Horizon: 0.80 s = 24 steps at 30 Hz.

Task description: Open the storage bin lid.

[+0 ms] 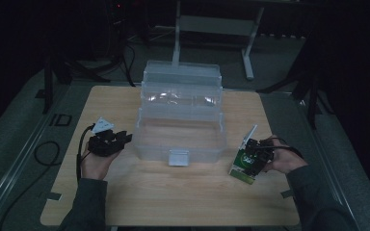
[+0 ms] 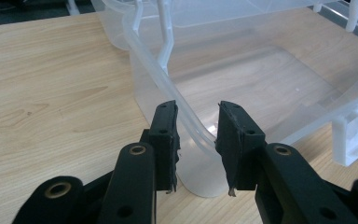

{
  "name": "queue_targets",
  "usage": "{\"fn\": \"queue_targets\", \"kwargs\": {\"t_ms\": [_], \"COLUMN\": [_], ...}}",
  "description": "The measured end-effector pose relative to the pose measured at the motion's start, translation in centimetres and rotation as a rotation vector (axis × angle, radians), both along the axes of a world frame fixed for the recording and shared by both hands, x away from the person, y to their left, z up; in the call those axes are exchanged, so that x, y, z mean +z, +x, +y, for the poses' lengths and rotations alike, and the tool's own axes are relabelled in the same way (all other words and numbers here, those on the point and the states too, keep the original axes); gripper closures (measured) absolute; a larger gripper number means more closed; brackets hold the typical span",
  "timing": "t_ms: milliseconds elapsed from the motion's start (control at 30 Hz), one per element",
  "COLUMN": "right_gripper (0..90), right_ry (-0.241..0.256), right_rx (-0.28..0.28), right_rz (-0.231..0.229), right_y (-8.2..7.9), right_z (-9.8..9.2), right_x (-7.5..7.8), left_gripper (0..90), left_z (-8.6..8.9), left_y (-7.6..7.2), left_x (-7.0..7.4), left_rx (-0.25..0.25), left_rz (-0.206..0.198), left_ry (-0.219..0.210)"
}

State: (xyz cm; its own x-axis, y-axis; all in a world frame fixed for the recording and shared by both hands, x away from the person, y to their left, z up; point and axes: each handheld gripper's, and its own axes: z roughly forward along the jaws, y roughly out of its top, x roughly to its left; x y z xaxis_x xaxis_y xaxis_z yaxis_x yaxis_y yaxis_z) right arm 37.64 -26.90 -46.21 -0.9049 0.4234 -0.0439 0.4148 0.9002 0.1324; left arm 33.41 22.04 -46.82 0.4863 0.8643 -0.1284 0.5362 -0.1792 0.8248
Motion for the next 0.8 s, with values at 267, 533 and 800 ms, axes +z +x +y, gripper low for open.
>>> {"fn": "queue_targets", "kwargs": {"t_ms": [267, 533, 800], "right_gripper": [18.1, 18.0, 17.9], "right_ry": [0.009, 0.018, 0.034], "right_rx": [0.019, 0.038, 0.044], "right_rz": [-0.010, -0.026, -0.040], "right_y": [-0.1, -0.1, -0.2], "right_z": [-0.1, -0.1, -0.3], "right_x": [0.7, 1.5, 2.7], "left_gripper": [67.8, 67.8, 67.8], "left_z": [0.3, 0.4, 0.3], "left_y": [-0.1, 0.0, 0.0], "left_x": [0.1, 0.1, 0.0], "left_rx": [0.011, 0.009, 0.007], "left_rz": [-0.005, -0.003, -0.001], "left_ry": [-0.007, -0.006, -0.009]}}
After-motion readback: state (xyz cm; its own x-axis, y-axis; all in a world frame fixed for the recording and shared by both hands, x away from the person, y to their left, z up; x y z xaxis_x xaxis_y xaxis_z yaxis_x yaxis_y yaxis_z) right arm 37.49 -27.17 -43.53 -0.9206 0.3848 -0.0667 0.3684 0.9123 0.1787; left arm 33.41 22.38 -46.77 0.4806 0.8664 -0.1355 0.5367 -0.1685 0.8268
